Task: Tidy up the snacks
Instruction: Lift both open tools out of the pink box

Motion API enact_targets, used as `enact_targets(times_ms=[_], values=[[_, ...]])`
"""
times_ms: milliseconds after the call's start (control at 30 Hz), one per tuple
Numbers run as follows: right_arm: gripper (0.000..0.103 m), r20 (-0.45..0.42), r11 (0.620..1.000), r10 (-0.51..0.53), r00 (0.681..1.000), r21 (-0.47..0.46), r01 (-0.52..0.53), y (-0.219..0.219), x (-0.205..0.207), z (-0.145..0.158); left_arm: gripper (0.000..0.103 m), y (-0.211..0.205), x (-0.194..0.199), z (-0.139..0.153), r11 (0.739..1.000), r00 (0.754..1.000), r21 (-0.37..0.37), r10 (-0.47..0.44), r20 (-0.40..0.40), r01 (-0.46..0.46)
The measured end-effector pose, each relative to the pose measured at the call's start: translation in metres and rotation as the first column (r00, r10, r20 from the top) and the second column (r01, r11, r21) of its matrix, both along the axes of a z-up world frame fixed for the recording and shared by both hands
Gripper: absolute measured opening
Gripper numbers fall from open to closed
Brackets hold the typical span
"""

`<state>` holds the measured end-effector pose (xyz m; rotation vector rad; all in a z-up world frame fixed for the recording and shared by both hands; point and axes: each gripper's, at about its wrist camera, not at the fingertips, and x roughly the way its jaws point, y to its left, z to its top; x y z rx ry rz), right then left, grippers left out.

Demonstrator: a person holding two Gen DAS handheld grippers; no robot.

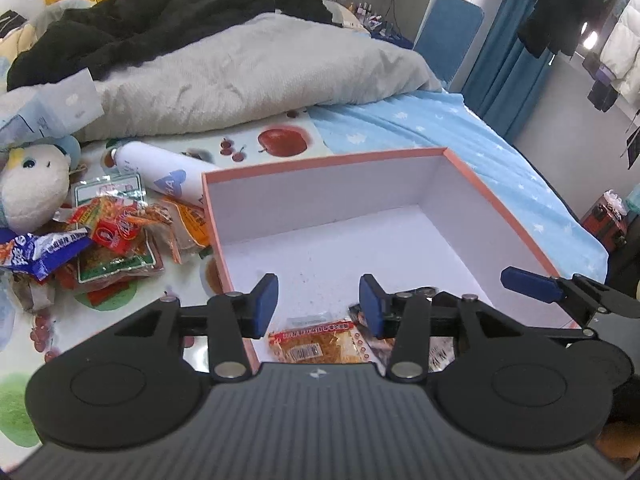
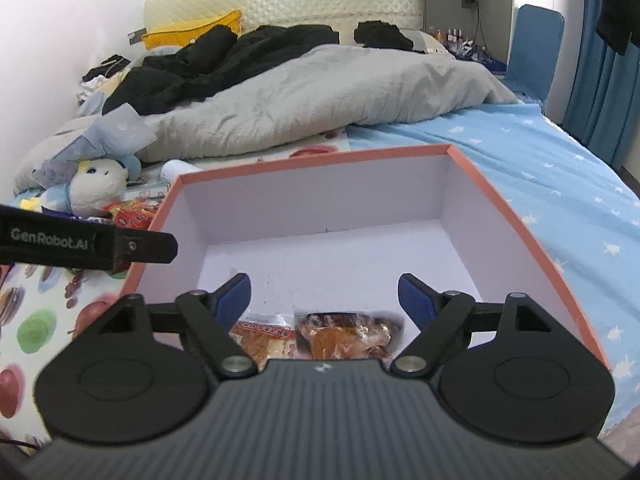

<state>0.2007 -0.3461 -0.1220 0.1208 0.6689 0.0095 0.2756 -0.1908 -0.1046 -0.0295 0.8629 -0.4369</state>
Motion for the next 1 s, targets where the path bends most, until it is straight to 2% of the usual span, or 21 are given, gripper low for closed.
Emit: enact_targets(times_ms=[567,800,1000], values=[[0.082,0.183,0.988,-0.018,0.983,0.155,-0.010,0.006,-0.039,0.066,0.051,0.048,-0.049,0.068,0.998,0.987,-0.058,0.025,0.161,-0.016],[0.082,0.244,0.986,0.025,0.969,0.155,-0.064,0.028,-0.055,0.088,0.051,0.079,-0.075,0.089,0.996,0.974,-0.081,0.057,0.218,-0.040],[0.082,0.247,0.984,0.064,0.967,0.144,-0.102,0.056,-0.060,0.091,0.051,0.105,-0.094,0.095,0.995,0.966,-0.076,0.085,0.244,-0.069]])
